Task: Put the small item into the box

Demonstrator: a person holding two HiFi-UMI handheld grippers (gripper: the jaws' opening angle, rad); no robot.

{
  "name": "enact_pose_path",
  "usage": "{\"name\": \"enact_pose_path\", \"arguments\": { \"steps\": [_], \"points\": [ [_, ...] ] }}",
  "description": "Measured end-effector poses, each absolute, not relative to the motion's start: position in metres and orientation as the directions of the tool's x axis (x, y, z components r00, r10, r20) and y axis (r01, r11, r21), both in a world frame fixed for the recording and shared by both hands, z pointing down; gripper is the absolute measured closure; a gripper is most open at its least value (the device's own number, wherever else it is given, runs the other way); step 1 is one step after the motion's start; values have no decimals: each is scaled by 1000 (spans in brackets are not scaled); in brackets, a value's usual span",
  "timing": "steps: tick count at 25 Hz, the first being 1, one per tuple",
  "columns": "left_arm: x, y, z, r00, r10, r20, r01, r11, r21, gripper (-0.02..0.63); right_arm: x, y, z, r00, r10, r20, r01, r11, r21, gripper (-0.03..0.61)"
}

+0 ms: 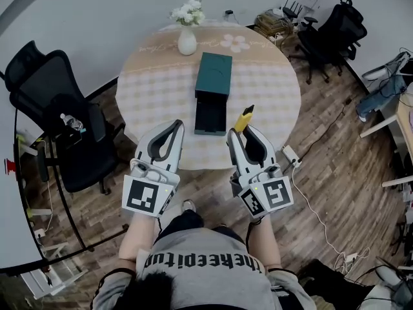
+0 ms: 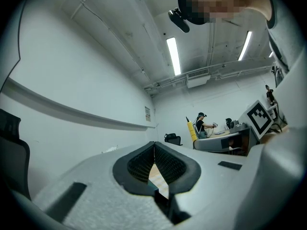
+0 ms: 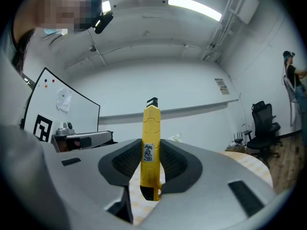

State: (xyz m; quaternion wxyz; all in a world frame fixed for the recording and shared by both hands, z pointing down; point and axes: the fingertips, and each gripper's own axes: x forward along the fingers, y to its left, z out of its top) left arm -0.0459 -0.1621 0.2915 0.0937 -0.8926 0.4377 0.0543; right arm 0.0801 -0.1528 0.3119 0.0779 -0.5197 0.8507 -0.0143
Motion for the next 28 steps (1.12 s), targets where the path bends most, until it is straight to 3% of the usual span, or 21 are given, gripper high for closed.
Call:
{"name": "enact_pose_path", "arguments": {
  "steps": [28],
  "points": [
    [-52, -249, 312, 680, -717, -153, -731, -678, -76, 597, 67, -234, 342, -377, -926, -28, -917, 377, -128, 460]
  ]
}}
